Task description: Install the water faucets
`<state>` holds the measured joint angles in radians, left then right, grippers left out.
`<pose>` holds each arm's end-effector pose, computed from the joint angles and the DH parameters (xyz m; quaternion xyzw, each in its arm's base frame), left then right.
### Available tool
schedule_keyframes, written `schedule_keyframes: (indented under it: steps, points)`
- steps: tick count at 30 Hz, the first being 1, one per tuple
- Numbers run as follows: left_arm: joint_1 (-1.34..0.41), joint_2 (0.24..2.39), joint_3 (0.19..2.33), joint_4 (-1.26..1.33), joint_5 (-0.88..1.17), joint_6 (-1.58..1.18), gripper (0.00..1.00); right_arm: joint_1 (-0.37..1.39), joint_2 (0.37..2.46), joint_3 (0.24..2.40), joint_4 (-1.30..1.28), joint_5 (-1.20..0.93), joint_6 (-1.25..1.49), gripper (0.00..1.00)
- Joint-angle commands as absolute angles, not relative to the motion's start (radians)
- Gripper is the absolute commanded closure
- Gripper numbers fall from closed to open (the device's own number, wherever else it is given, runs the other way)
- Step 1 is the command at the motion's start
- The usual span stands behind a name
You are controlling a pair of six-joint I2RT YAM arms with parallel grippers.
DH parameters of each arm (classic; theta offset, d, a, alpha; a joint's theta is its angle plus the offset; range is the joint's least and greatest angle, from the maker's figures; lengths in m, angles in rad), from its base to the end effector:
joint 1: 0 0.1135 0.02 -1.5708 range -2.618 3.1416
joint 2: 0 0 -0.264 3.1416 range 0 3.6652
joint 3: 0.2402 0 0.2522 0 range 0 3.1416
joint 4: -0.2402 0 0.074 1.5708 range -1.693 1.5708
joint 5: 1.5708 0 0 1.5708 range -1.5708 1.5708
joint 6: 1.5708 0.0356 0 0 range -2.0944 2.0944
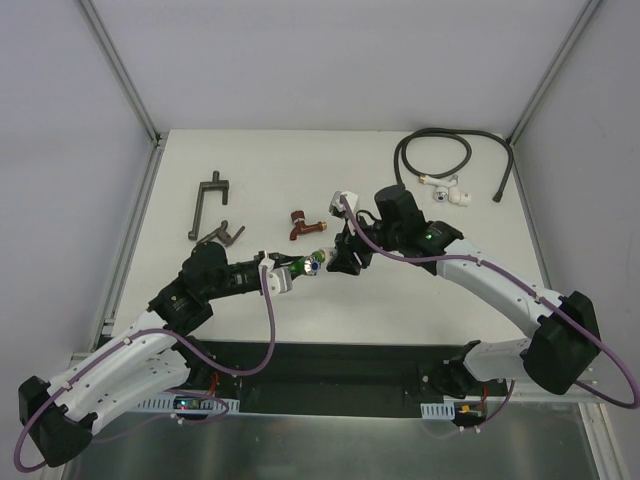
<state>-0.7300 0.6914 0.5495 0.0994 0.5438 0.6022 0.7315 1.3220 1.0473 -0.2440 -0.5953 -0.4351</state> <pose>0.1159 -0.1284 0.3021 0.5758 0.4320 -0.2361 0.6528 0.2076 0.2132 0.3094 -0.5783 0.6090 0.3217 0.4373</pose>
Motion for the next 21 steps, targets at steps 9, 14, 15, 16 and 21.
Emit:
schedule_keyframes:
  steps: [9, 14, 15, 16, 21]
  points:
    - [-0.758, 0.713, 0.552, 0.055, 0.669, 0.560, 0.96, 0.741, 1.290, 1.126, -0.052, -0.687, -0.451, 0.98]
    - [-0.758, 0.733, 0.571, 0.087, 0.649, 0.407, 0.96, 0.742, 1.273, 1.105, -0.031, -0.681, -0.454, 0.98]
    - [-0.759, 0.735, 0.571, 0.112, 0.644, 0.378, 0.96, 0.744, 1.273, 1.101, -0.022, -0.675, -0.454, 0.98]
    - [-0.759, 0.738, 0.569, 0.123, 0.631, 0.350, 0.97, 0.742, 1.270, 1.100, -0.018, -0.670, -0.456, 0.98]
    - [-0.758, 0.732, 0.540, 0.227, 0.563, 0.155, 1.00, 0.745, 1.252, 1.080, -0.003, -0.654, -0.466, 0.98]
